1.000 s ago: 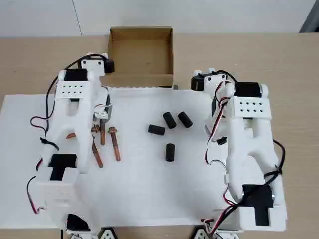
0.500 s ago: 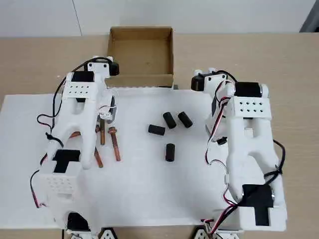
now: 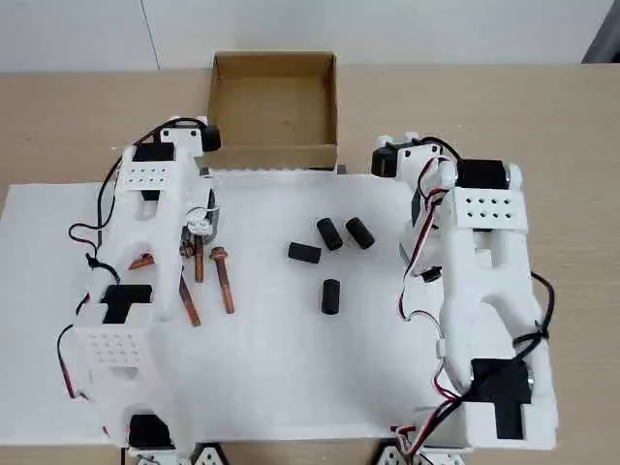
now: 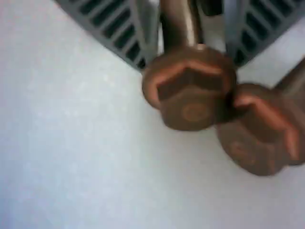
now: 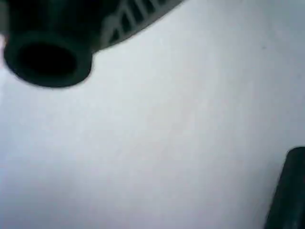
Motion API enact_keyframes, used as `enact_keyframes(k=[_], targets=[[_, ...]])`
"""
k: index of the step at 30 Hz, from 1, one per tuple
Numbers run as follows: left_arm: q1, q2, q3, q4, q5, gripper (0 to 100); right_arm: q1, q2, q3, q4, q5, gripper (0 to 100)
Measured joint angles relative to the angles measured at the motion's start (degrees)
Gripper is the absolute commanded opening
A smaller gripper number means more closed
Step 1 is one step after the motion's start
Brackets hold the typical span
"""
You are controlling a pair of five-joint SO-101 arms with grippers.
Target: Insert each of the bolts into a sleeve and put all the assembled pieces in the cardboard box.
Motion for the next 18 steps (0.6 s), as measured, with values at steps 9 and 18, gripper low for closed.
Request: enact_keyframes(k=[9, 18], targets=[[0.9, 0.0, 0.0, 0.0, 0.0, 0, 0.0, 0.0, 0.0, 0.0, 0.0, 0.8], [4.9, -7.2, -5.0, 4.2, 0.0, 0, 0.1, -8.3, 0.0, 3.3, 0.0, 0.4]])
